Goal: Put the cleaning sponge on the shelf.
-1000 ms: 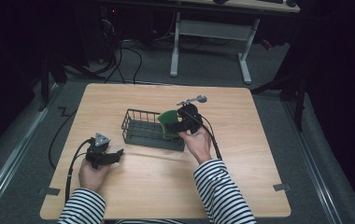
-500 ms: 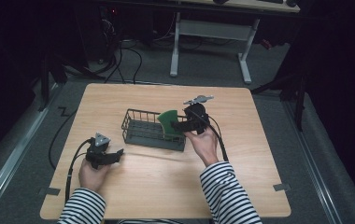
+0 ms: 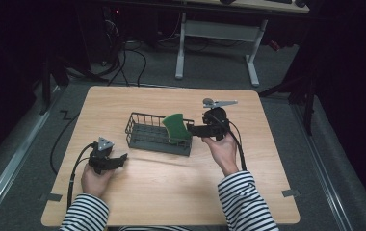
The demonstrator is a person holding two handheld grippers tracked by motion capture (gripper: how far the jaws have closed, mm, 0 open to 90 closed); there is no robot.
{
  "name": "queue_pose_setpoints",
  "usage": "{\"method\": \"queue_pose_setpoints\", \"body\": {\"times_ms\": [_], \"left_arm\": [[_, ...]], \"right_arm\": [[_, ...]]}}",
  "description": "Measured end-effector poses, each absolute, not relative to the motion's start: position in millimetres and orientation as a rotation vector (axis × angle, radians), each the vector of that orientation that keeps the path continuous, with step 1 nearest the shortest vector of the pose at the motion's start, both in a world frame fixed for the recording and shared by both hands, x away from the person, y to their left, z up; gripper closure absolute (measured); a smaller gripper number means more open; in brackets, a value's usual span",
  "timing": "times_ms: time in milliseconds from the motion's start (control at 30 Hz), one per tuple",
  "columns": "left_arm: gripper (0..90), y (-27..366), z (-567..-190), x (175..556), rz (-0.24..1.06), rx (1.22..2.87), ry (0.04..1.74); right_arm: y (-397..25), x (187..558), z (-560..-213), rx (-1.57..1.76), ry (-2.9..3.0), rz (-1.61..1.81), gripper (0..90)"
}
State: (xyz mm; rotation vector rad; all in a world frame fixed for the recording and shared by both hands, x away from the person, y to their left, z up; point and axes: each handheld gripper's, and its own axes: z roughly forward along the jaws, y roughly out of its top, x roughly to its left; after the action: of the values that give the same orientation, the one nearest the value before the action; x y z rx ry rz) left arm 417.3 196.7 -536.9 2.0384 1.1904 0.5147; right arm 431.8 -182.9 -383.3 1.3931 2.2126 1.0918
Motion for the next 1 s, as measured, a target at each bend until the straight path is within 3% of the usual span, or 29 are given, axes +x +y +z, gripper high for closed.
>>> {"method": "queue_pose_setpoints", "body": {"times_ms": [1000], "left_arm": [[28.8, 196.7, -536.8, 417.3, 0.515, 2.038, 1.191]], "right_arm": [[-262.8, 382.2, -365.3, 1.472, 2.054, 1.15, 32.6]]}}
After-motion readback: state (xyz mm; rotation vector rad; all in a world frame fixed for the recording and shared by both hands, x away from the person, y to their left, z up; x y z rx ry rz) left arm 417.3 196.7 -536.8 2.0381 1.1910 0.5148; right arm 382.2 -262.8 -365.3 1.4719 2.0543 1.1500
